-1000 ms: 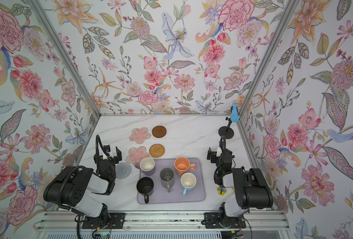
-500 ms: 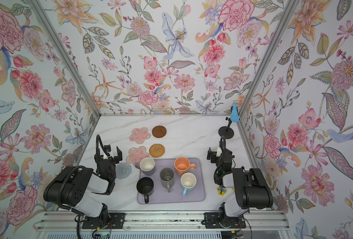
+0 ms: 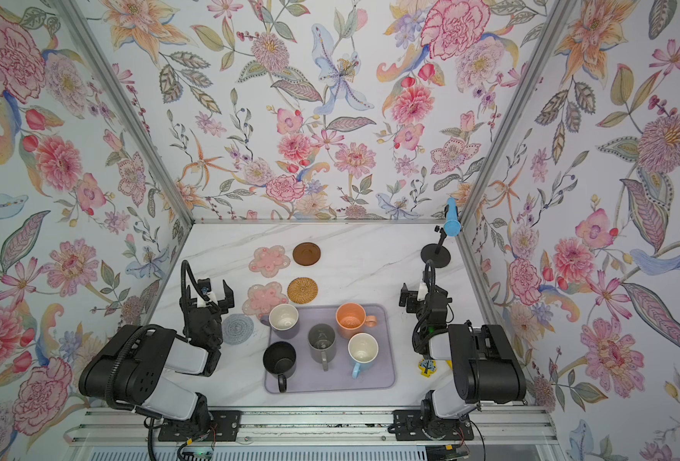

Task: Place cups on coasters
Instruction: Move the coaster to the top-right of the table.

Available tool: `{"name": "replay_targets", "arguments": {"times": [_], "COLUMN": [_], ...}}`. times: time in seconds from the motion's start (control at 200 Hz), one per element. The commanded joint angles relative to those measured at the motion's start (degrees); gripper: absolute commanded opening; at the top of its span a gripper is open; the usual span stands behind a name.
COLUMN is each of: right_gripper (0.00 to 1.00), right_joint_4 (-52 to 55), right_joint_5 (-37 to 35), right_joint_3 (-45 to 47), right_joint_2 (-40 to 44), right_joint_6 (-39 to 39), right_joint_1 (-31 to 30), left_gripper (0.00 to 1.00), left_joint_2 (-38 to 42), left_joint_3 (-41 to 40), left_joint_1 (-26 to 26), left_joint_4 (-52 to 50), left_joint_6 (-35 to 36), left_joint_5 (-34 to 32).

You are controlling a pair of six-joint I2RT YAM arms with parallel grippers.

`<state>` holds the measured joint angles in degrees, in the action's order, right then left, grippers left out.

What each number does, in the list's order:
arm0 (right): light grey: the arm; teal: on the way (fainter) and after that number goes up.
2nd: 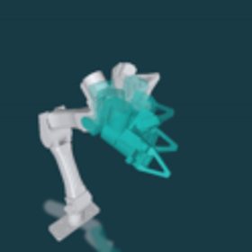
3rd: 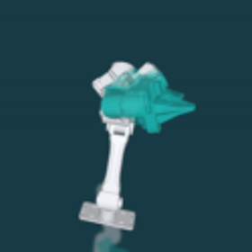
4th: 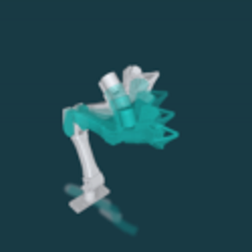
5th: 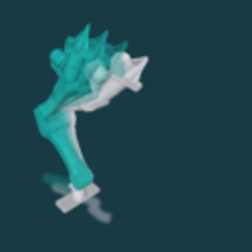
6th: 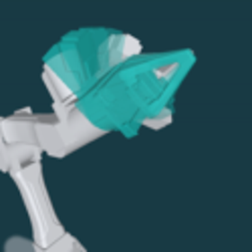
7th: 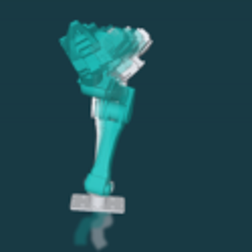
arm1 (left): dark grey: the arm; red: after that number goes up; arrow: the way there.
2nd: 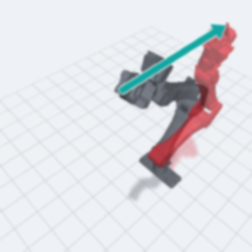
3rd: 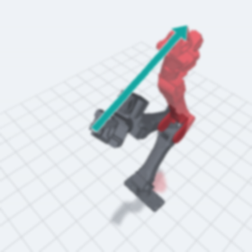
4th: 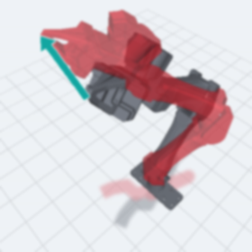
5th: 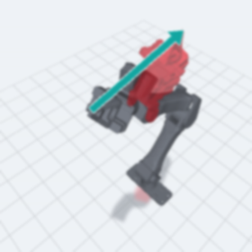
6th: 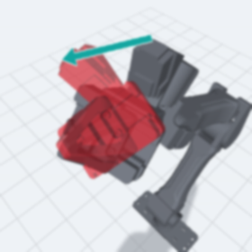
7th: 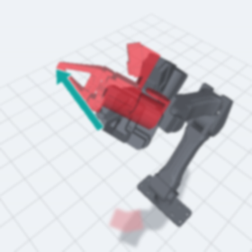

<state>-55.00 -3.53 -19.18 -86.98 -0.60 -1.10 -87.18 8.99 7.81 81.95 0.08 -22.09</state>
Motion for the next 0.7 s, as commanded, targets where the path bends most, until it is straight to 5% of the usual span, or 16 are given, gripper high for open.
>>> {"name": "replay_targets", "arguments": {"times": [0.0,0.275,0.465,0.691], "right_gripper": [0.99,0.99,0.99,0.99], "right_joint_4": [11.70,23.31,38.22,43.39], "right_joint_5": [-0.47,-4.40,-3.24,0.02], "right_joint_3": [-6.33,-13.32,-23.52,-29.98], "right_joint_2": [3.70,9.20,11.14,10.61], "right_joint_6": [0.47,-0.20,-0.14,-1.68], "right_joint_1": [0.52,-1.15,-3.02,-8.16], "left_gripper": [0.99,0.99,0.99,0.99], "left_joint_2": [5.59,17.24,21.67,25.30], "left_joint_3": [0.47,6.04,18.11,20.27], "left_joint_1": [0.36,0.36,0.45,0.86], "left_joint_4": [-3.54,-15.57,-41.93,-44.20], "left_joint_6": [-0.18,-0.83,-5.72,-8.54], "left_joint_5": [-3.53,-7.37,-0.95,-3.75]}}
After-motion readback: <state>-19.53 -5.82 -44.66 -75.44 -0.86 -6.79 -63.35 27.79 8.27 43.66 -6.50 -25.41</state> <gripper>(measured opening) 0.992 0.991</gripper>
